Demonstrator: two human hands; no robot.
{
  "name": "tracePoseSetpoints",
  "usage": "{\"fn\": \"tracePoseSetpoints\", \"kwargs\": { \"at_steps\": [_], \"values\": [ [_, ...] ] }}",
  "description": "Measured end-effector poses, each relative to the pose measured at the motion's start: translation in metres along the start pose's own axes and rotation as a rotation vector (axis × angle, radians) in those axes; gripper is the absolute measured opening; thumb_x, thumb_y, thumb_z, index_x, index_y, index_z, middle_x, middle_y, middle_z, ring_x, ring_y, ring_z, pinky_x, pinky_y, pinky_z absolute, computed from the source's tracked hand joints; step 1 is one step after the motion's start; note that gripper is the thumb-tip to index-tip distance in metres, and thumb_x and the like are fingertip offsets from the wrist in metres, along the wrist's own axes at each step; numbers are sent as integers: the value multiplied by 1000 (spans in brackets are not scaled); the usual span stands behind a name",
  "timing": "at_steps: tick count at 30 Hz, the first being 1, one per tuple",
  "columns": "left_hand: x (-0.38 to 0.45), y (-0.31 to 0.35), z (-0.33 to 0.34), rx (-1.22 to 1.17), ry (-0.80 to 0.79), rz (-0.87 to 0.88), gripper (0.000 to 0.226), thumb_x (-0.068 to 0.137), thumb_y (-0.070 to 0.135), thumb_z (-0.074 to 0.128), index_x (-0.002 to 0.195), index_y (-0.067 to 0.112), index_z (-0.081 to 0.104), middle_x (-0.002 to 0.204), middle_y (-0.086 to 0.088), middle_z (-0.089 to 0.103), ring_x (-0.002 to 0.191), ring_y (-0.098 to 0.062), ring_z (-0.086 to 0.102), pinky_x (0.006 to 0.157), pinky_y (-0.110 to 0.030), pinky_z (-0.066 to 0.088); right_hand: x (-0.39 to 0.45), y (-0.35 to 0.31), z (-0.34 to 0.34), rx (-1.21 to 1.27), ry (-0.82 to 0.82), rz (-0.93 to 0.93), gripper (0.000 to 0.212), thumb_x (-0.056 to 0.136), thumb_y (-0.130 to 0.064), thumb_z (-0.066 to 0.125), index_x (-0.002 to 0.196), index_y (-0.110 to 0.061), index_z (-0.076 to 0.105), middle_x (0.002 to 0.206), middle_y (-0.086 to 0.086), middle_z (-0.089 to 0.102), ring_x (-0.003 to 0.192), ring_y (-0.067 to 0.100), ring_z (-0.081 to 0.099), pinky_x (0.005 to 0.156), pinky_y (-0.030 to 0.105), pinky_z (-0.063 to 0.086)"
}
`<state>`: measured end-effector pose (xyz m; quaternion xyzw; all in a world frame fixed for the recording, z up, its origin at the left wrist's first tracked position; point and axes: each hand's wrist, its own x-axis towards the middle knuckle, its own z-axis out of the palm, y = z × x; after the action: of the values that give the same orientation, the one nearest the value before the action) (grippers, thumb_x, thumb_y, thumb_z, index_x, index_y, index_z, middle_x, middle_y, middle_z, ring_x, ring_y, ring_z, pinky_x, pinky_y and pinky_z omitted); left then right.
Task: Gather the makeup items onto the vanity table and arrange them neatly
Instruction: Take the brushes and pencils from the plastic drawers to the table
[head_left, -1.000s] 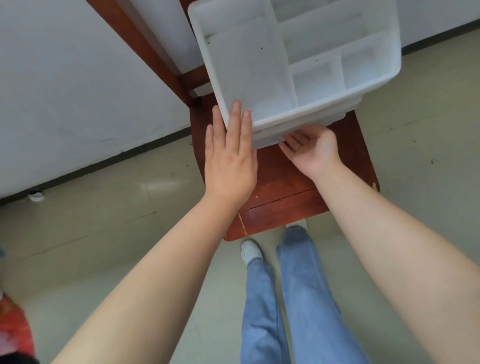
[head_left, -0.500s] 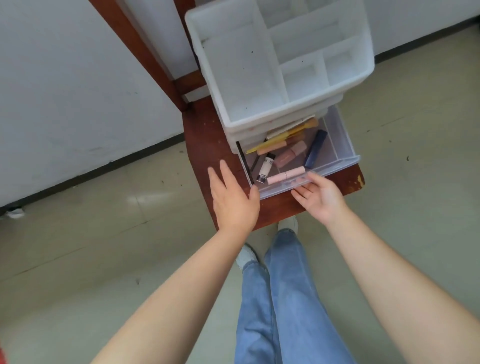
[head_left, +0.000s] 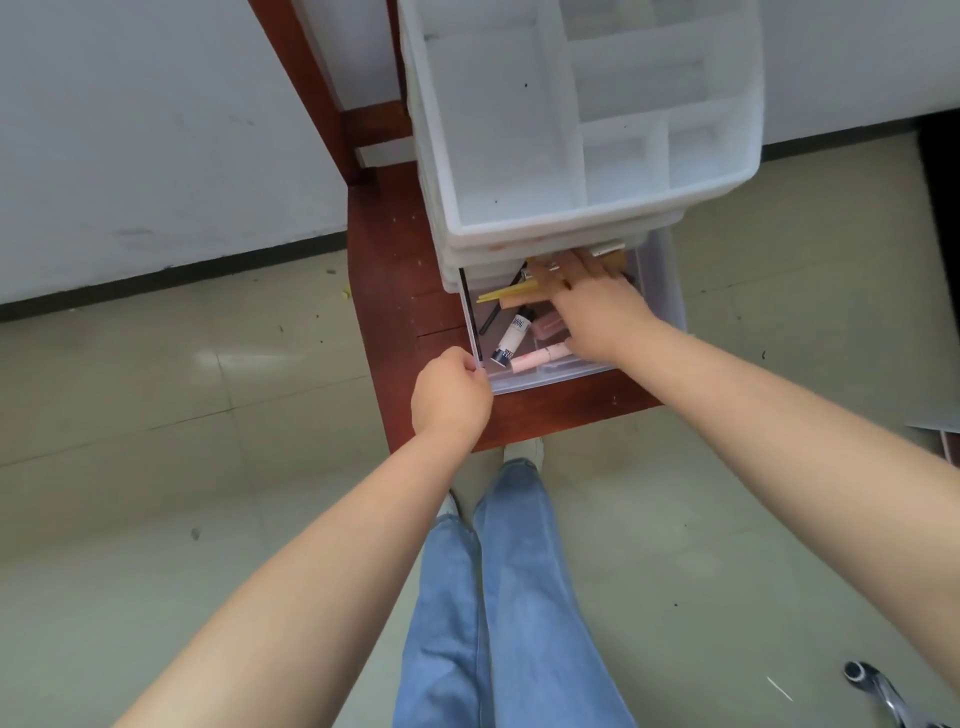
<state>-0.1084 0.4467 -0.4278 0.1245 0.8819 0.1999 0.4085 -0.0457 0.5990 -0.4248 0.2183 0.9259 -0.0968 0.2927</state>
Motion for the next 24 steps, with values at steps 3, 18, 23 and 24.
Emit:
{"fn": "tracePoseSetpoints", "kwargs": {
  "at_steps": [3, 18, 23, 24],
  "values": [
    [5, 1, -3, 10, -33, -23, 13, 91, 18, 45, 91, 13, 57, 104, -10, 63, 86, -24, 52, 67, -26, 34, 22, -8, 5, -164, -21, -5, 73, 84, -20, 57, 142, -13, 13, 147, 18, 20, 135, 37, 19, 111, 51, 17],
    [8, 4, -9, 103, -157, 2, 9, 88, 13, 42, 88, 15, 51, 104, -12, 63, 84, -25, 50, 69, -26, 36, 29, -3, 6, -279, 28, -250, 28, 86, -1, 44, 115, -2, 45, 109, 19, 57, 99, 35, 56, 75, 37, 39],
    [4, 6, -15, 103, 16, 54, 27, 87, 9, 40, 108, 6, 58, 111, -13, 60, 98, -27, 54, 77, -29, 39, 10, 6, -11, -171, 94, -282, 22, 84, -2, 49, 105, -6, 48, 97, 14, 60, 87, 33, 58, 61, 34, 38],
    [2, 6, -16, 87, 89, 104, 26, 86, 6, 40, 104, 5, 59, 108, -13, 59, 93, -24, 52, 73, -26, 35, 1, 10, -13, -133, 118, -275, 20, 84, -3, 50, 103, -7, 49, 93, 12, 61, 83, 32, 59, 58, 33, 35]
  ]
}}
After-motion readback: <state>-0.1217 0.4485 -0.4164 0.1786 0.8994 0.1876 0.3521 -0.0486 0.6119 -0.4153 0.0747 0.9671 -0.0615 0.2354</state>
